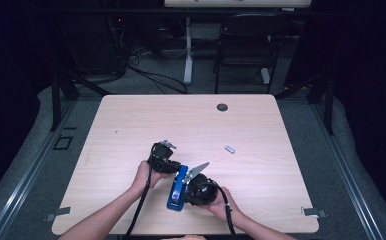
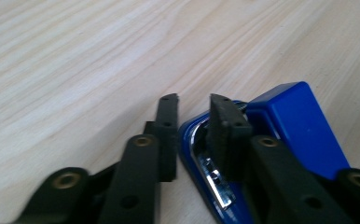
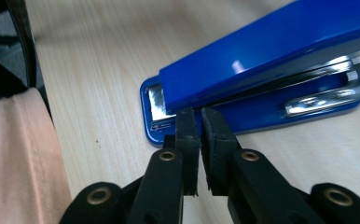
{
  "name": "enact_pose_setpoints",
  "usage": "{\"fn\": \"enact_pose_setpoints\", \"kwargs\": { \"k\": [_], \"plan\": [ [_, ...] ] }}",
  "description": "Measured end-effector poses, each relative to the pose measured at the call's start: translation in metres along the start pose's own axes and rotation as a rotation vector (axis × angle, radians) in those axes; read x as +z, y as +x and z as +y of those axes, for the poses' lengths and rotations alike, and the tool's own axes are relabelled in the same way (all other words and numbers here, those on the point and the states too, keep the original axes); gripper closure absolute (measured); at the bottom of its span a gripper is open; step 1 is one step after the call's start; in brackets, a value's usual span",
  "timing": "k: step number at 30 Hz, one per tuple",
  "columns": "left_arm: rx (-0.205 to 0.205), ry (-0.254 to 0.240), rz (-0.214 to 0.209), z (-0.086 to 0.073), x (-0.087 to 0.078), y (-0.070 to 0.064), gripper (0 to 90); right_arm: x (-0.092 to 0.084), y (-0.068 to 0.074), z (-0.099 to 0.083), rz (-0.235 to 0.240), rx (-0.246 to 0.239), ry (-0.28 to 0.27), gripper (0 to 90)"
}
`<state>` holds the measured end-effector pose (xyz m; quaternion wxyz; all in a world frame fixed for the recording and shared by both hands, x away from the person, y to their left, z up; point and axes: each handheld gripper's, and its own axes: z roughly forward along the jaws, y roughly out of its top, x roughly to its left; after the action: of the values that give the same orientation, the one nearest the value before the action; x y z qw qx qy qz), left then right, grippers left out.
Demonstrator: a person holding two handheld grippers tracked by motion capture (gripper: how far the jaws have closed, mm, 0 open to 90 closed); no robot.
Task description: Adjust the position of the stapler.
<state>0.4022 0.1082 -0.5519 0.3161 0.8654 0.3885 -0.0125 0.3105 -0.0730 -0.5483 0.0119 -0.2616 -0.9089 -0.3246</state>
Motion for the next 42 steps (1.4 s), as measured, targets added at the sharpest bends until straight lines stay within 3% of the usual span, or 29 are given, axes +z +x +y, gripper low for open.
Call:
{"fn": "enact_pose_setpoints", "kwargs": {
  "k": [2, 3, 4, 7, 12, 15, 16, 18, 22, 25, 27, 32, 37, 40, 42],
  "plan": [
    [-0.011, 0.000, 0.008, -0.001, -0.002, 0.002, 59.0, -0.009, -0.004, 0.001, -0.009, 0.002, -0.018, 84.1],
    [-0.024, -0.001, 0.013, -0.002, -0.003, 0.003, 59.0, -0.009, -0.004, 0.001, -0.009, 0.002, -0.018, 84.1],
    [-0.044, -0.009, 0.029, -0.003, -0.007, 0.004, 51.4, -0.018, -0.009, 0.000, -0.031, 0.007, -0.030, 79.7],
    [-0.055, -0.024, 0.052, -0.004, -0.014, 0.002, 43.2, -0.032, -0.019, -0.004, -0.072, 0.029, -0.042, 74.6],
    [-0.067, -0.051, 0.078, -0.006, -0.025, 0.000, 36.2, -0.049, -0.031, -0.008, -0.113, 0.055, -0.040, 63.8],
    [-0.075, -0.066, 0.090, -0.007, -0.030, -0.001, 30.1, -0.067, -0.043, -0.014, -0.176, 0.088, -0.039, 52.1],
    [-0.081, -0.072, 0.096, -0.008, -0.033, -0.002, 30.1, -0.067, -0.043, -0.014, -0.176, 0.088, -0.039, 52.1],
    [-0.092, -0.085, 0.104, -0.008, -0.036, -0.005, 25.2, -0.082, -0.053, -0.019, -0.231, 0.117, -0.046, 44.3],
    [-0.099, -0.086, 0.103, -0.010, -0.037, -0.012, 19.5, -0.096, -0.066, -0.026, -0.274, 0.167, -0.058, 37.8],
    [-0.083, -0.087, 0.097, -0.011, -0.037, -0.026, 16.7, -0.107, -0.084, -0.036, -0.315, 0.248, -0.067, 29.1],
    [-0.075, -0.084, 0.094, -0.012, -0.036, -0.030, 15.8, -0.109, -0.087, -0.038, -0.316, 0.254, -0.063, 27.1],
    [-0.006, -0.041, 0.097, -0.016, -0.026, -0.054, 15.8, -0.121, -0.101, -0.047, -0.350, 0.317, -0.084, 24.6],
    [0.040, -0.011, 0.113, -0.016, -0.016, -0.066, 15.7, -0.126, -0.106, -0.051, -0.362, 0.341, -0.093, 23.9],
    [0.066, 0.012, 0.113, -0.017, -0.009, -0.071, 17.8, -0.130, -0.107, -0.053, -0.366, 0.352, -0.116, 24.2],
    [0.082, 0.026, 0.112, -0.018, -0.004, -0.073, 27.9, -0.132, -0.109, -0.054, -0.370, 0.360, -0.124, 24.5]
  ]
}}
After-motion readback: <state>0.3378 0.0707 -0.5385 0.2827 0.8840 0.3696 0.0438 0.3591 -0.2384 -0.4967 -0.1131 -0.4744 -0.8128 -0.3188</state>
